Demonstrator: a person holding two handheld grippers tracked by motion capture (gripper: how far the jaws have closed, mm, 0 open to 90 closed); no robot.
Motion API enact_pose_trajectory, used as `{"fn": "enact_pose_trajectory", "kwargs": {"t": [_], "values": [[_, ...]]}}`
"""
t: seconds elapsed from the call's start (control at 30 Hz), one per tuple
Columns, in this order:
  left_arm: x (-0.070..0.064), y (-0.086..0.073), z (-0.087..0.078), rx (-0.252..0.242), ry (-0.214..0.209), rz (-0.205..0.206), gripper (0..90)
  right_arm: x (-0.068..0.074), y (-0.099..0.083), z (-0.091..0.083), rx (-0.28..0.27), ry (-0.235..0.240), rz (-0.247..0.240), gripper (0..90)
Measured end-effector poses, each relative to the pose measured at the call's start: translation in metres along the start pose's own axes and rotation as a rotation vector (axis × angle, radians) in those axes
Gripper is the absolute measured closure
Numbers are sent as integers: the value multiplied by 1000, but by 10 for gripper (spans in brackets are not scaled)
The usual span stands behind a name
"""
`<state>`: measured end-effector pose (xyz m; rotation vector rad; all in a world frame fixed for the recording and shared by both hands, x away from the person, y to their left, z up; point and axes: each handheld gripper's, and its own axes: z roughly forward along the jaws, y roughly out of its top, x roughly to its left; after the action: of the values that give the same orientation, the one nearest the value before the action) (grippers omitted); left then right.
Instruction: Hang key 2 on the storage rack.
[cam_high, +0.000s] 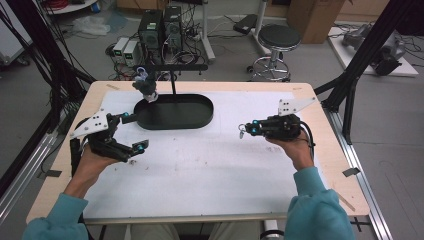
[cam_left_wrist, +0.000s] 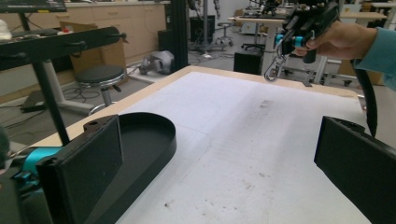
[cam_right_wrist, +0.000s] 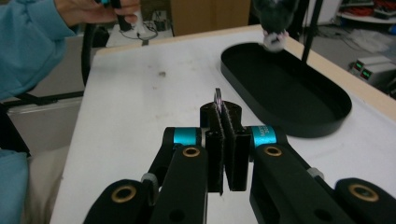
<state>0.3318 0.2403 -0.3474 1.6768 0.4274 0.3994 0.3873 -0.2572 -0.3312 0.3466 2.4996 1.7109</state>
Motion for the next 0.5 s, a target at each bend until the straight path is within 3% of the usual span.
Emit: {"fn": "enact_pose_trajectory", "kwargs": {"t": [0.2, 0.33, 0.5], "values": [[1, 11, 12, 26, -37, 13, 18, 4, 21, 17, -2, 49, -32, 888], [1, 15, 23, 43, -68, 31, 70, 7, 29, 30, -6, 77, -39, 888], [-1, 21, 38, 57, -99, 35, 71, 11, 38, 46, -12, 110, -53, 888]]}}
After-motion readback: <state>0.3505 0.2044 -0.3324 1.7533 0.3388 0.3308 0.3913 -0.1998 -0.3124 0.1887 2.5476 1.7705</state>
